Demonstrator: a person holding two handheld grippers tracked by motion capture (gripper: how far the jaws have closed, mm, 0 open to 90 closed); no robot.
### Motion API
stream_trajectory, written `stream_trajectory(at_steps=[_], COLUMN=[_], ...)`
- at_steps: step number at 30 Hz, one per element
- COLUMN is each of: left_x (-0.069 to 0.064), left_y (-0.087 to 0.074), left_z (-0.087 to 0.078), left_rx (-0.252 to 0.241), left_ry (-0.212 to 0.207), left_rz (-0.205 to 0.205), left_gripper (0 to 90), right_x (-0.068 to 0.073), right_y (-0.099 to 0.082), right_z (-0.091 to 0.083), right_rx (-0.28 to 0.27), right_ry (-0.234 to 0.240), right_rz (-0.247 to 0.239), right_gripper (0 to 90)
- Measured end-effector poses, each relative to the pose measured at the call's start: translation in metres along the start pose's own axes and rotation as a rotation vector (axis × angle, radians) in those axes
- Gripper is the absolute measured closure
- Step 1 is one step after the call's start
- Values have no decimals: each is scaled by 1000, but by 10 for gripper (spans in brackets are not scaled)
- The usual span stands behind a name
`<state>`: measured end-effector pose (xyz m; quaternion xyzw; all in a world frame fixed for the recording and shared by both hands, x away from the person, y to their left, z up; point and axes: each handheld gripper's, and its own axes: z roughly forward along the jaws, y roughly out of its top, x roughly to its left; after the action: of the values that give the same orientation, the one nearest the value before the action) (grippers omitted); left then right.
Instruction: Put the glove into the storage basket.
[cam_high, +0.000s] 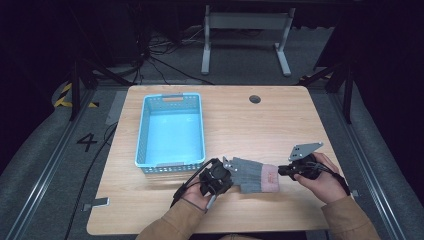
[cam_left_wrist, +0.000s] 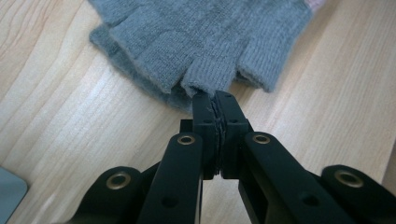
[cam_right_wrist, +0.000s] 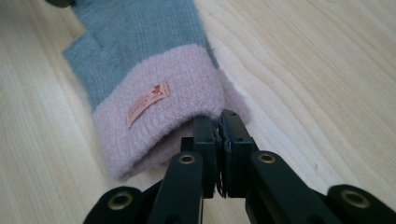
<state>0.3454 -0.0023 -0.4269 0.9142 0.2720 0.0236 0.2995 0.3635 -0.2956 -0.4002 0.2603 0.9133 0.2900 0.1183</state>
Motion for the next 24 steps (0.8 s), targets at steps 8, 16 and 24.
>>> stream_trajectory(at_steps=[8, 16, 24], left_x=[-2, 3, 3], left_y=[0, -1, -2], left_z=[3, 10, 3], left_rx=[1, 18, -29], left_ry=[-4, -16, -23], left_rz=[-2, -17, -23], left_gripper=[884, 876, 638], right_x=[-10, -17, -22], right_y=[2, -4, -11], right_z=[8, 23, 11], right_rx=[-12, 4, -33], right_ry=[-16, -8, -89], right_rz=[21, 47, 48], right_gripper=[871, 855, 707])
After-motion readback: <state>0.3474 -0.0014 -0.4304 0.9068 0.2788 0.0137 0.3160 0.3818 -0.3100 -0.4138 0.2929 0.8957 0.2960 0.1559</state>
